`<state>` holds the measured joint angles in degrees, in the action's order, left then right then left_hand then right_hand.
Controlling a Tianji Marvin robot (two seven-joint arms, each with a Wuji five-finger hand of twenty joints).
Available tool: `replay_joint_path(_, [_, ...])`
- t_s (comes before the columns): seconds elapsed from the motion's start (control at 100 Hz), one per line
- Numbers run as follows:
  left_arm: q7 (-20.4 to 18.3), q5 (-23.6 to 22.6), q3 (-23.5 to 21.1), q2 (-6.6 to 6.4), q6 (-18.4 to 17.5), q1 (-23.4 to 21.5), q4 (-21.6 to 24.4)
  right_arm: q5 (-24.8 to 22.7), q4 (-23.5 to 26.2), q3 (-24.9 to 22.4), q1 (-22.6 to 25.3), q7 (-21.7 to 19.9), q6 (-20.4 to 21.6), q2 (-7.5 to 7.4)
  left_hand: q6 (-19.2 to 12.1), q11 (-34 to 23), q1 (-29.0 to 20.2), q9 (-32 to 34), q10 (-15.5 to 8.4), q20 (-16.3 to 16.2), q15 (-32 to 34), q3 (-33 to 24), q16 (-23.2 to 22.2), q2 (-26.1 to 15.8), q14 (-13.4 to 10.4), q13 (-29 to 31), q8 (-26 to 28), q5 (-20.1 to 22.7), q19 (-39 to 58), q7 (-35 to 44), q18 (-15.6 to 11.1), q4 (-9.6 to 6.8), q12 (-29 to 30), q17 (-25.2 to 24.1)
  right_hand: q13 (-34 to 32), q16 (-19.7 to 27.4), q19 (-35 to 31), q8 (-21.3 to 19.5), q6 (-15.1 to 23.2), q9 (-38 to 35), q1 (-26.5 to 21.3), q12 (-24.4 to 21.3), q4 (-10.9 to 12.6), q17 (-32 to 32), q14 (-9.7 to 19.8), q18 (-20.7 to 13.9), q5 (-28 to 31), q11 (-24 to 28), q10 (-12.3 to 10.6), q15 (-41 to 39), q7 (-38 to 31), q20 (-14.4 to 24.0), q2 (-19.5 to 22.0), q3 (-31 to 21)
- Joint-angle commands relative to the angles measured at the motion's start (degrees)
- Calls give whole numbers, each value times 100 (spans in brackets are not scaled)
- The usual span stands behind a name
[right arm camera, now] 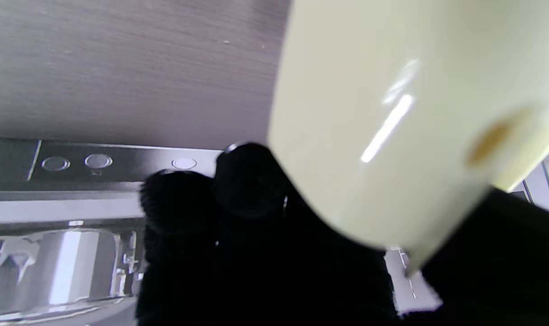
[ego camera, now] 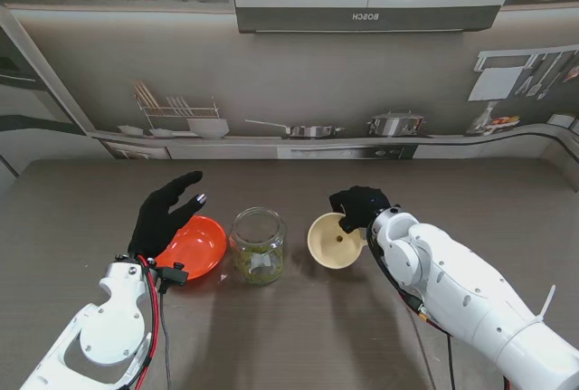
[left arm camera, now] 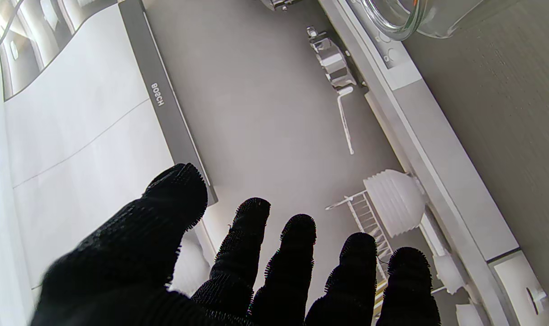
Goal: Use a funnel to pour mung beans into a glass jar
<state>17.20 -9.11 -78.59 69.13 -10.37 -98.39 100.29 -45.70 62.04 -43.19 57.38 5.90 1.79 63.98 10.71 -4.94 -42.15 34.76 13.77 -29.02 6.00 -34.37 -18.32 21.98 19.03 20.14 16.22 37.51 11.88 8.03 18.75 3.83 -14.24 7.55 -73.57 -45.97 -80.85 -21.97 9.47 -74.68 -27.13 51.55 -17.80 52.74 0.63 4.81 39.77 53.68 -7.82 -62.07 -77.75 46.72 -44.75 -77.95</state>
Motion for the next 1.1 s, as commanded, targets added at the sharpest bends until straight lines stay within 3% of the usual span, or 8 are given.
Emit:
replay_joint_path(0.0, [-120,26,1,10,20,-18,16,-27,79,2,144,-192,-19,-42,-40,62,132,93,-17,10,-114,-65,55,63,-50,-74,-16,91,-184,-43,-206,152,-8,-94,-155,79,-5,83,311,-39,-165,-145,-54,-40,-132,-45,-49,-159,-176,43,-135,-80,106,-113])
replay_joint_path(0.46, [-152,49,1,5,34,-25,27,-38,605,-232,526,-903,-508,-171,-19,66,128,94,3,5,-119,-38,53,23,-41,-73,-14,118,-183,-39,-203,149,-7,-100,-136,298,133,158,244,-17,-108,-399,-4,-385,-148,17,-22,-439,-164,651,78,-192,157,-20])
replay_joint_path(0.71, [-145,50,-7,6,27,-33,32,-50,706,-255,598,-1143,-635,-219,-15,66,126,98,1,2,-125,-22,54,7,-41,-80,-15,108,-183,-45,-208,148,-7,-103,45,480,282,140,118,401,105,-490,62,-803,-192,52,-435,-681,-64,1406,413,-294,287,118])
replay_joint_path(0.95, [-153,63,-5,6,28,-36,32,-195,847,-308,668,-1310,-726,-271,-12,66,128,103,7,-1,-125,-9,53,-8,-42,-74,-14,114,-182,-43,-205,147,-7,-104,578,558,382,196,58,1141,535,-473,249,-1206,-236,103,-817,-762,76,1786,642,-326,309,169])
replay_joint_path(1.09, [-159,73,-3,5,28,-33,28,-238,906,-337,689,-1399,-768,-291,-14,70,128,94,7,-2,-128,-2,53,-21,-45,-77,-13,124,-183,-40,-209,146,-6,-107,968,771,503,26,-139,1745,1025,-626,706,-1459,-393,173,-1069,-672,166,2032,1292,-354,740,321])
